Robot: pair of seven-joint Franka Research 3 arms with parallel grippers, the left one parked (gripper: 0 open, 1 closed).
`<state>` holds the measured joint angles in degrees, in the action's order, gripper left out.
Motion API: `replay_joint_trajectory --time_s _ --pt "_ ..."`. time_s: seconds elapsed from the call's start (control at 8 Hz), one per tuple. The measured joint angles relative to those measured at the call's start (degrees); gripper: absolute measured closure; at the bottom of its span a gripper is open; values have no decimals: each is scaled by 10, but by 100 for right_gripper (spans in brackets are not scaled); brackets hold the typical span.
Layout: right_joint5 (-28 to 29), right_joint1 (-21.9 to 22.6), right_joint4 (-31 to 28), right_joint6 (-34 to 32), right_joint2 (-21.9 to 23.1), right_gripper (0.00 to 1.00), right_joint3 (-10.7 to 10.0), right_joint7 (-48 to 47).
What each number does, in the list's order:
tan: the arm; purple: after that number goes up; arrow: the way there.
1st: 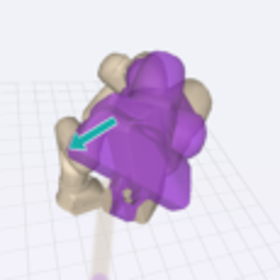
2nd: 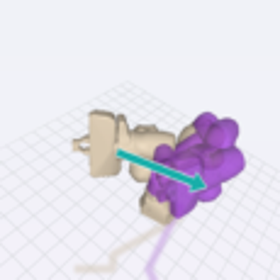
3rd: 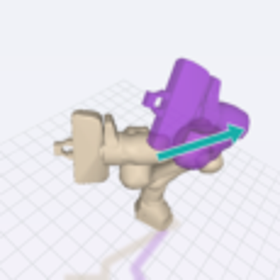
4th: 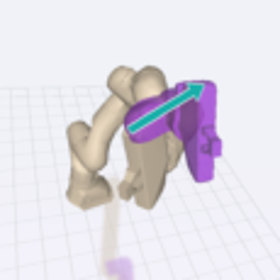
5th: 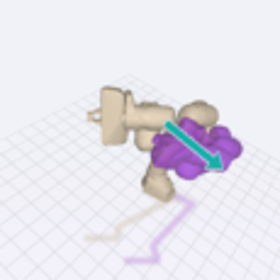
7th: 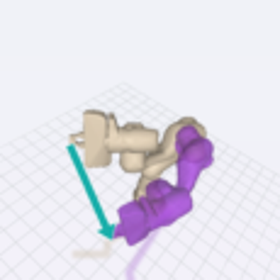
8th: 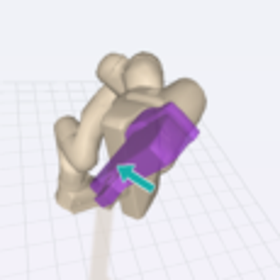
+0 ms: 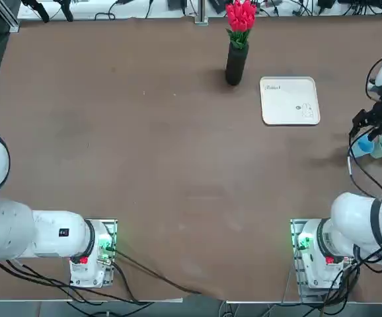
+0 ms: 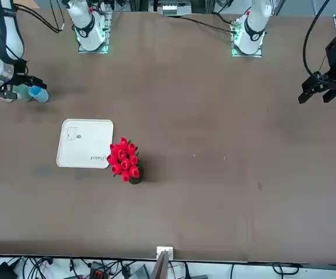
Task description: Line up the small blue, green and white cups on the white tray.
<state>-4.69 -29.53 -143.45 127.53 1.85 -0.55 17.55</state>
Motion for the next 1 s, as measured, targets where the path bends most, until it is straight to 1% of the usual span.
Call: replay_joint_trajectory --time_s 0.38,0.5,0.62,0.88,1.0 --pt "0 -11 -17 70 -35 3 0 2" --pt "0 -17 -18 83 -46 6 0 4" --pt "0 -21 -18 91 -54 12 0 6" --pt "0 -25 -18 92 -56 53 0 7" --pt "0 -25 -18 92 -56 71 1 7"
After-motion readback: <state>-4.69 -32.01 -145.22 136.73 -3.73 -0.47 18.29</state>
